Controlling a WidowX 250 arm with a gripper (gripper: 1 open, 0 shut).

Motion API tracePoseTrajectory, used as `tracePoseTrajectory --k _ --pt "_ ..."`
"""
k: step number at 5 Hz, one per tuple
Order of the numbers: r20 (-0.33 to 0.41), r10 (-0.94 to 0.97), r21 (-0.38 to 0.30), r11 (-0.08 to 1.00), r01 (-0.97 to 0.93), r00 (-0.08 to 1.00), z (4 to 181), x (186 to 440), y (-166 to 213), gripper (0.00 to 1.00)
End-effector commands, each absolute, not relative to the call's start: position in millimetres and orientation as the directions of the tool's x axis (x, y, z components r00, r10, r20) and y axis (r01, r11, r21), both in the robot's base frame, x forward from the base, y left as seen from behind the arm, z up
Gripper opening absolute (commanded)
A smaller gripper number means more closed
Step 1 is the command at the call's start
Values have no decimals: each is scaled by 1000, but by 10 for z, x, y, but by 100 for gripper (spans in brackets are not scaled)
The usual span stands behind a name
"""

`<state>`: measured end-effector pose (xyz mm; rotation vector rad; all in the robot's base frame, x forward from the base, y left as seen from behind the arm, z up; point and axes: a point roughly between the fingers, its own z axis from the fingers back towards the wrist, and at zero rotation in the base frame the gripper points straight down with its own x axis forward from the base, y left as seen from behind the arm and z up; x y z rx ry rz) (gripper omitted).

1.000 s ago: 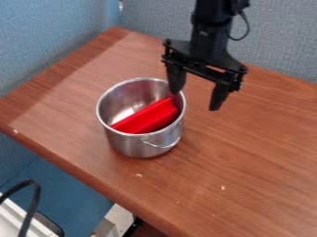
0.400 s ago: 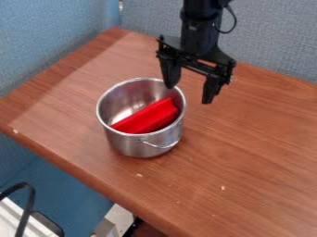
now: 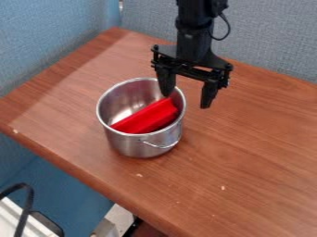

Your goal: Put the red object in the metal pot

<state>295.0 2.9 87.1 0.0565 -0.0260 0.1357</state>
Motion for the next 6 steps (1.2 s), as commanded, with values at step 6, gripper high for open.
tracePoseTrajectory --k 6 --pt "0 146 44 988 -146 989 772 3001 184 100"
